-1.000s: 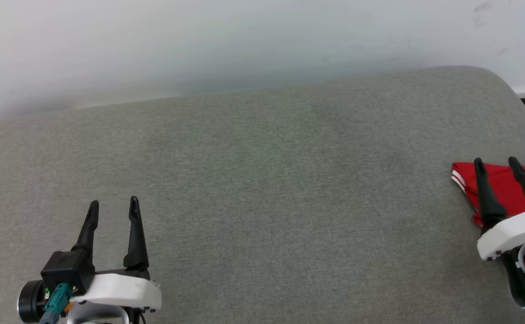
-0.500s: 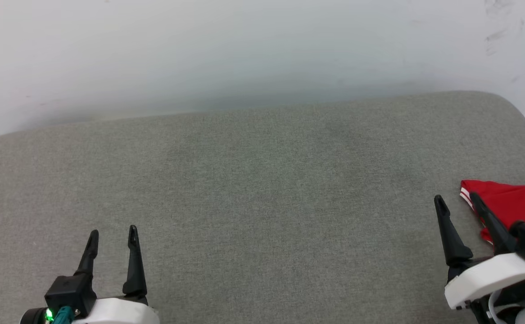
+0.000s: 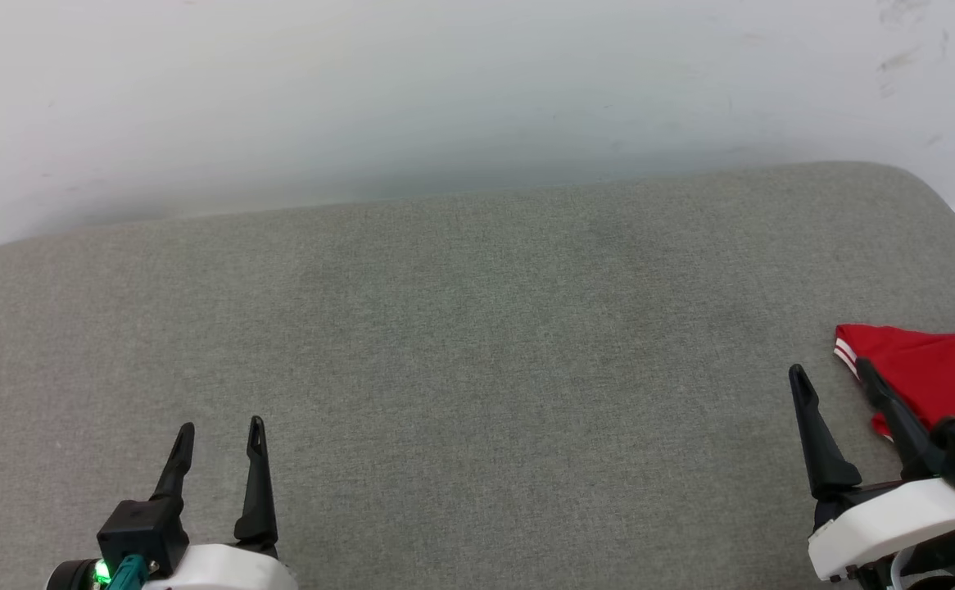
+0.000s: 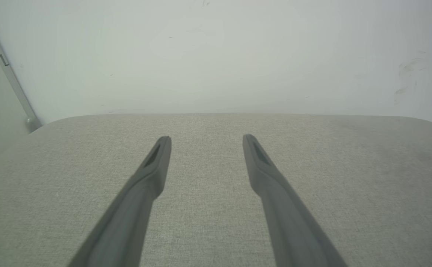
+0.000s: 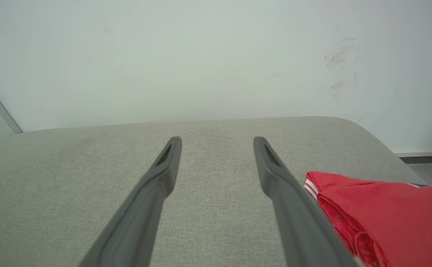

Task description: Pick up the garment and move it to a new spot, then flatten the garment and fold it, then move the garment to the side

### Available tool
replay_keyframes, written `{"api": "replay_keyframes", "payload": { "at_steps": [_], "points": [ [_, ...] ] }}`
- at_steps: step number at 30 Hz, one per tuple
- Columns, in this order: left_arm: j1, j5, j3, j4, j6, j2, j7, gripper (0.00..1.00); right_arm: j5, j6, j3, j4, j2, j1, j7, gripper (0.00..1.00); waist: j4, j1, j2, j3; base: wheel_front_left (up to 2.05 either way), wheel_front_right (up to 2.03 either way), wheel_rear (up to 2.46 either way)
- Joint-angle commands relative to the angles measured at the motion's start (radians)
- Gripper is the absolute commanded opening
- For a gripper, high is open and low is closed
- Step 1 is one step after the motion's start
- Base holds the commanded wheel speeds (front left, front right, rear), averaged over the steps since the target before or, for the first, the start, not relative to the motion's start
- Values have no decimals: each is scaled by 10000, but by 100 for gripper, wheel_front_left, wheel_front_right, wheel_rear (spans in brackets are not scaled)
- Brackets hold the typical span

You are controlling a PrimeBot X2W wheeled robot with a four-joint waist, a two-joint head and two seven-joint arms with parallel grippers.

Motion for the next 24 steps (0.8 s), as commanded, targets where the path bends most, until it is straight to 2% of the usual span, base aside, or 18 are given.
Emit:
{"api": "replay_keyframes", "payload": {
  "at_steps": [1, 10, 11, 15, 24],
  "points": [
    [-20, 44, -7, -44, 56, 35, 28, 100, 36, -7, -25, -55, 66, 69, 1, 100, 17, 1, 0, -8, 0, 0, 0],
    [53, -3, -78, -168, 134, 51, 124, 100, 18, -7, -99, -178, 130, 153, 119, 100, 110, 1, 0, 17, 0, 0, 0],
    [1, -15, -57, -149, 89, 31, 128, 0, 1, 0, -84, -110, 78, 43, 114, 0, 110, 1, 0, 18, 0, 0, 0],
    [70, -120, -93, 134, 61, -106, 149, 0, 100, 0, -44, 230, 105, 105, 141, 0, 120, 1, 0, 23, 0, 0, 0],
    [-146, -1716, 241, 394, -377, -325, 481, 0, 1837, 0, -121, 640, 159, -93, 180, 0, 153, 1, 0, 5, 0, 0, 0]
  ]
}}
